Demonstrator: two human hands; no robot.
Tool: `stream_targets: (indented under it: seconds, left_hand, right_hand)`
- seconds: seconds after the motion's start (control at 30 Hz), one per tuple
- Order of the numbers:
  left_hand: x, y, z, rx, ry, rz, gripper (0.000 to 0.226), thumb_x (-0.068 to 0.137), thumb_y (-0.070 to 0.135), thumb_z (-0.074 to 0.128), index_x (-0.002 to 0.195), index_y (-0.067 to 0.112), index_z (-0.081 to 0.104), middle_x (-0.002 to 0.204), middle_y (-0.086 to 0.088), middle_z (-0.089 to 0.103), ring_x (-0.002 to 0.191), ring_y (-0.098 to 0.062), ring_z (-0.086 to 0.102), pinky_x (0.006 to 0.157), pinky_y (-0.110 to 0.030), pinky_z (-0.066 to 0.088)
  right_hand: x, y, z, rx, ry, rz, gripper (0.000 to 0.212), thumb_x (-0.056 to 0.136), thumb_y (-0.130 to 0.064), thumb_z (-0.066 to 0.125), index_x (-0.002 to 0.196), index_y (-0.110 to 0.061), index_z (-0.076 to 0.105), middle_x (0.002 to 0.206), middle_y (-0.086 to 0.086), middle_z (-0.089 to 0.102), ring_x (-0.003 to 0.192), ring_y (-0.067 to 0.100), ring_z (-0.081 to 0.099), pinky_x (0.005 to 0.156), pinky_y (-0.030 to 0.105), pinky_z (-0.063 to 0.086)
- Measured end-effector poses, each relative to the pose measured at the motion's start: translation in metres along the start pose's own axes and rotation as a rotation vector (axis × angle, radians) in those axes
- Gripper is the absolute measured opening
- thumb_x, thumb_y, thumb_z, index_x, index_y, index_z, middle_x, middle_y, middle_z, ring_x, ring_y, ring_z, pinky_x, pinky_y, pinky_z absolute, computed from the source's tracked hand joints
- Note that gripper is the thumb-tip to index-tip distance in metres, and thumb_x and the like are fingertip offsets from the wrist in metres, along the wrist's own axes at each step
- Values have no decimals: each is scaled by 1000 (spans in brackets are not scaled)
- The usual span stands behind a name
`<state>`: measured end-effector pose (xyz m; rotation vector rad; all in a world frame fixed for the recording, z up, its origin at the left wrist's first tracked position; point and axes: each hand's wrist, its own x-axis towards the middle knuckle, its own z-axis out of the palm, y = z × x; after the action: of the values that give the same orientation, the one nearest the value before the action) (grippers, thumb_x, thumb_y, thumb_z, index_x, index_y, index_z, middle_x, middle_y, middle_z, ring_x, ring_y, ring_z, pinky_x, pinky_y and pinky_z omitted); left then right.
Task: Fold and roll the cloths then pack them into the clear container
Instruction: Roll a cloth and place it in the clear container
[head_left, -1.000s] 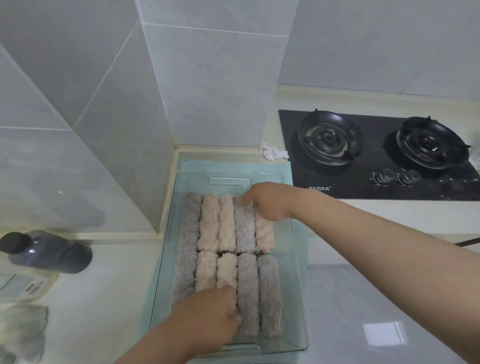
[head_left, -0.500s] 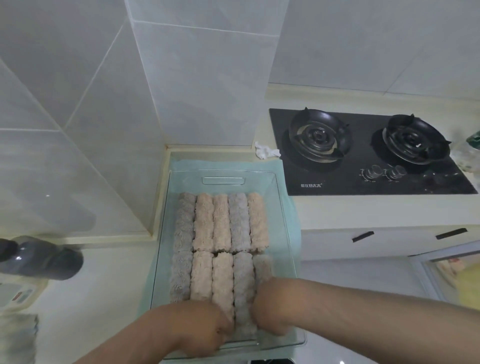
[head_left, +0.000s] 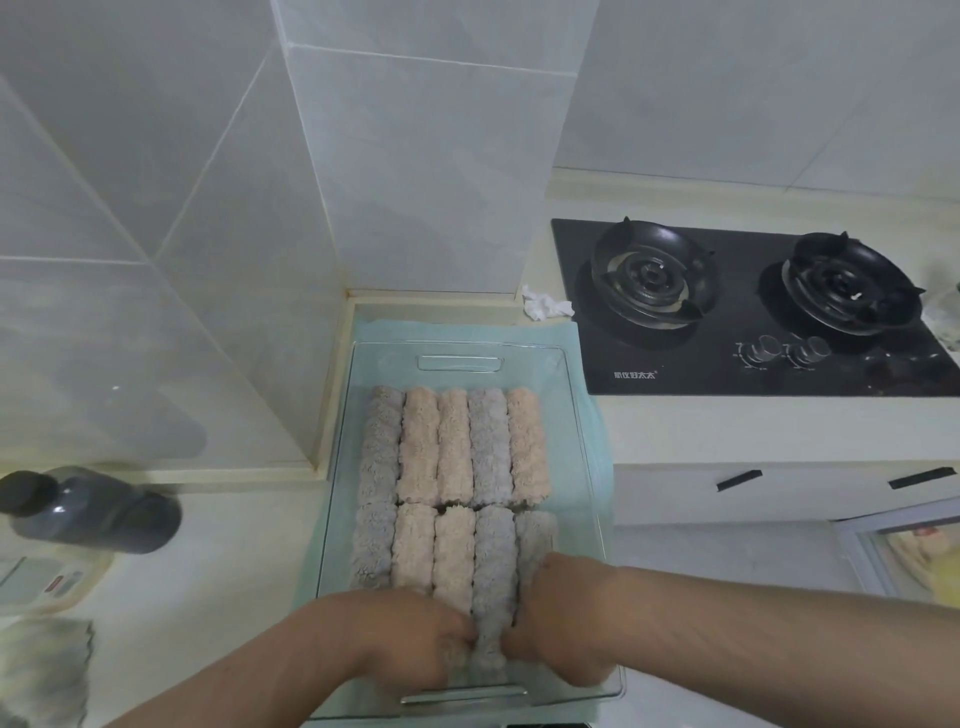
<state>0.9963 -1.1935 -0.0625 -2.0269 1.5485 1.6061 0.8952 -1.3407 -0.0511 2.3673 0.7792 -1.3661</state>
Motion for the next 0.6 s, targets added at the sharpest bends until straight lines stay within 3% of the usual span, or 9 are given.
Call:
stream_targets:
  seconds: [0.13, 0.27, 0.33, 0.43, 0.5, 0.6]
  left_hand:
    - [6, 13, 1, 41, -1, -39, 36, 89, 40, 36, 121, 36, 53, 132, -1, 56, 121, -26, 51, 96, -37, 42]
    - [9, 11, 6, 30, 7, -27, 32, 85, 46, 39, 111, 36, 54, 127, 2, 58, 119, -23, 51, 97, -38, 42]
    - [1, 6, 7, -34, 40, 7, 30, 84, 46, 40, 106, 34, 57, 119, 7, 61, 113, -18, 54, 94, -35, 44]
    - [-10, -6, 13, 3, 150, -43, 24, 87, 35, 42, 90, 19, 59, 101, -6, 65, 96, -25, 61, 83, -35, 48]
    - [-13, -9, 16, 174, 181, -152, 26, 89, 27, 41, 94, 12, 62, 104, -12, 64, 99, -31, 61, 83, -38, 48]
    - [-10, -5, 19, 312, 143, -214, 29, 91, 16, 43, 111, 5, 60, 115, -16, 62, 111, -35, 57, 88, -41, 47]
  right_hand:
    - [8, -3, 2, -58, -21, -3, 26, 91, -18, 55, 115, -17, 64, 104, 6, 64, 98, 30, 62, 79, 35, 44]
    - [13, -3, 4, -35, -12, 25, 33, 92, -20, 55, 124, -22, 61, 118, 8, 60, 109, 31, 57, 89, 40, 42]
    - [9, 2, 3, 86, 23, 14, 31, 91, -17, 54, 119, -19, 65, 109, 9, 64, 100, 32, 60, 83, 38, 46]
    - [0, 13, -5, 382, 224, 65, 25, 83, -9, 57, 107, -9, 65, 98, 13, 63, 86, 34, 60, 70, 36, 52]
    - [0, 16, -6, 503, 299, 82, 41, 82, -5, 56, 122, -13, 54, 108, 15, 57, 94, 34, 58, 68, 36, 48]
    - [5, 10, -2, 470, 249, 14, 57, 85, -5, 54, 138, -22, 46, 122, 18, 49, 111, 35, 52, 78, 40, 47]
